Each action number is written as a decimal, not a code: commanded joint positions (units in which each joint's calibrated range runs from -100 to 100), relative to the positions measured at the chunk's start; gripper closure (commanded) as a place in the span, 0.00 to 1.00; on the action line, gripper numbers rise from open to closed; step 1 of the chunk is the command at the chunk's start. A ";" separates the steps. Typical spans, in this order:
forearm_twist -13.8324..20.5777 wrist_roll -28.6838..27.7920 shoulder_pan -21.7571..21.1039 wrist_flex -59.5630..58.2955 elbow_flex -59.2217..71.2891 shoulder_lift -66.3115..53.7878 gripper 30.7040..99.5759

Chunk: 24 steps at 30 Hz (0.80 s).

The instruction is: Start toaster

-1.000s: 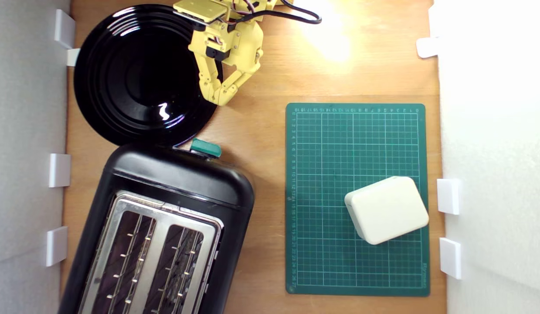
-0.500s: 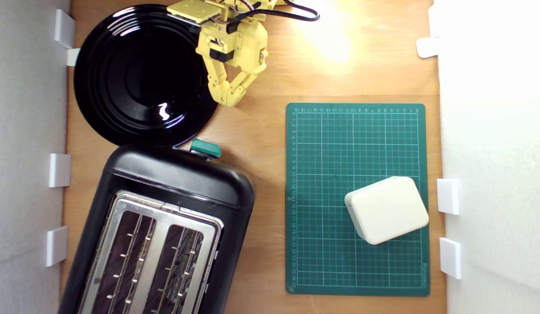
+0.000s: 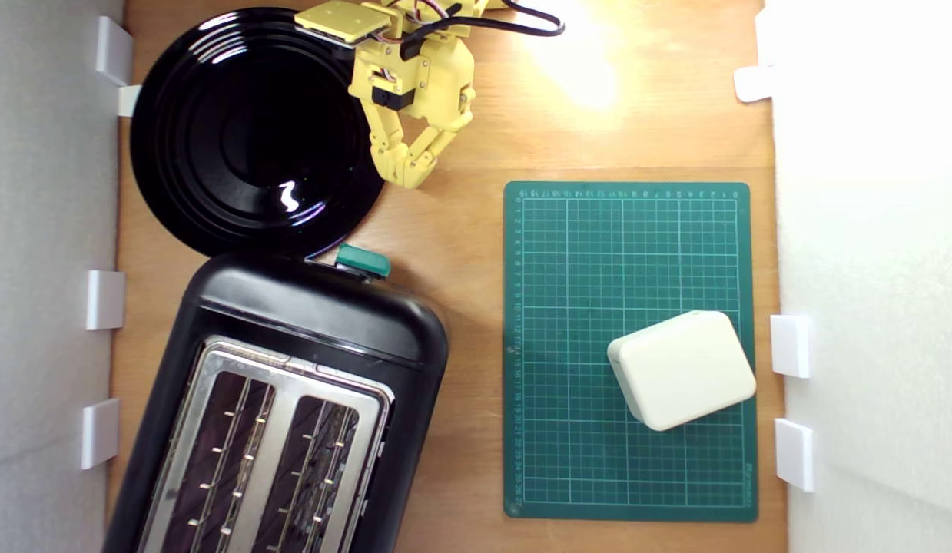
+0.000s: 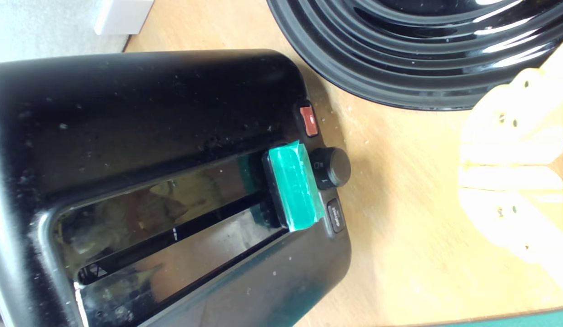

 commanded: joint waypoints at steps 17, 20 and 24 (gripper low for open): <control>0.07 -0.02 -2.60 0.11 0.37 -0.67 0.99; 0.07 -0.02 -2.60 0.11 0.37 -0.67 0.99; 0.07 -0.02 -2.60 0.11 0.37 -0.67 0.99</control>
